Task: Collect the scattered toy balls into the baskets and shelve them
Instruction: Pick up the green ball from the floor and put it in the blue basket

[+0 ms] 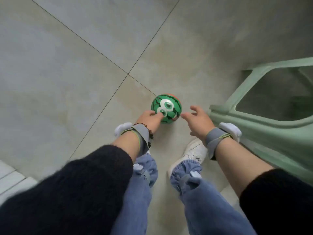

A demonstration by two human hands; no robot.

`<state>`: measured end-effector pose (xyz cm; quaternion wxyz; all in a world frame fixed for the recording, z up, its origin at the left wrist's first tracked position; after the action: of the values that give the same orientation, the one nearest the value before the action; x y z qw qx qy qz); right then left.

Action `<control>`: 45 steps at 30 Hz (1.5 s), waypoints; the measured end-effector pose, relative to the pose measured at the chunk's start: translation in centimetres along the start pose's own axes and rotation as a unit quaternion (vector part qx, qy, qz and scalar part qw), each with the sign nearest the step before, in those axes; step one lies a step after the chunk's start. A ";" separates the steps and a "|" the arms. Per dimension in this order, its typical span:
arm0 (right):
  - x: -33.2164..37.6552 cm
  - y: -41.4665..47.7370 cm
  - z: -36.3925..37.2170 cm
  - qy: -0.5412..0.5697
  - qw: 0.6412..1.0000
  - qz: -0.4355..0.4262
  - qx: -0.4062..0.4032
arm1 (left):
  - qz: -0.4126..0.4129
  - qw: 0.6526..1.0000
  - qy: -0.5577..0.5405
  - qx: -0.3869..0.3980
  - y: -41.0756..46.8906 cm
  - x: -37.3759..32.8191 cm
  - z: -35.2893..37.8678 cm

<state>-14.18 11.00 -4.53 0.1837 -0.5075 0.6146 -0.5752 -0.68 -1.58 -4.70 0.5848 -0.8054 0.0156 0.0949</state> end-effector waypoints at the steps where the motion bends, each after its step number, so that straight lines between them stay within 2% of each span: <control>1: 0.1 0.3 0.2 0.008 1.000 -0.001 -0.001 | 0.000 1.000 -0.027 -0.003 0.3 -0.2 0.2; 3: -0.3 2.9 1.5 0.017 1.000 -0.008 -0.001 | -0.002 0.999 -0.042 -0.010 3.2 -0.2 1.1; 5: -0.4 4.8 2.8 0.027 1.000 -0.011 0.001 | -0.037 0.994 -0.095 -0.034 5.6 0.3 1.5; 10: -0.8 8.9 4.4 0.042 0.999 -0.003 0.015 | -0.151 0.955 -0.255 -0.035 8.6 1.6 2.5; 15: -0.9 9.0 4.9 0.080 0.996 0.030 0.017 | -0.150 0.932 -0.328 0.025 8.6 0.4 3.5; 23: 3.0 2.3 3.1 0.130 0.991 0.036 -0.005 | -0.129 0.932 -0.336 -0.031 2.4 -2.1 -0.4; 35: 22.7 -24.4 -7.6 0.202 0.975 -0.074 -0.061 | 0.018 0.957 -0.285 -0.046 -25.0 -14.3 -16.6; 39: 28.4 -32.1 -10.8 0.191 0.970 -0.131 -0.073 | 0.081 0.950 -0.296 -0.063 -32.9 -18.1 -21.4; 45: 34.9 -43.2 -16.2 0.160 0.957 -0.199 -0.136 | 0.173 0.937 -0.298 -0.060 -44.4 -23.3 -26.7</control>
<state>-24.05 -2.05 50.93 -0.1054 -0.5411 0.5950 -0.5849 -13.95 -14.77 48.92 0.4881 -0.7586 -0.0256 0.4309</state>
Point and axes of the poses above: each hand's wrist, its own y-axis towards the middle knuckle, its own z-axis out of the palm, x = y × z, the point moved 5 cm from there along y, towards the middle knuckle, and after that the axes turned 9 degrees about y, right-handed, at the moved point
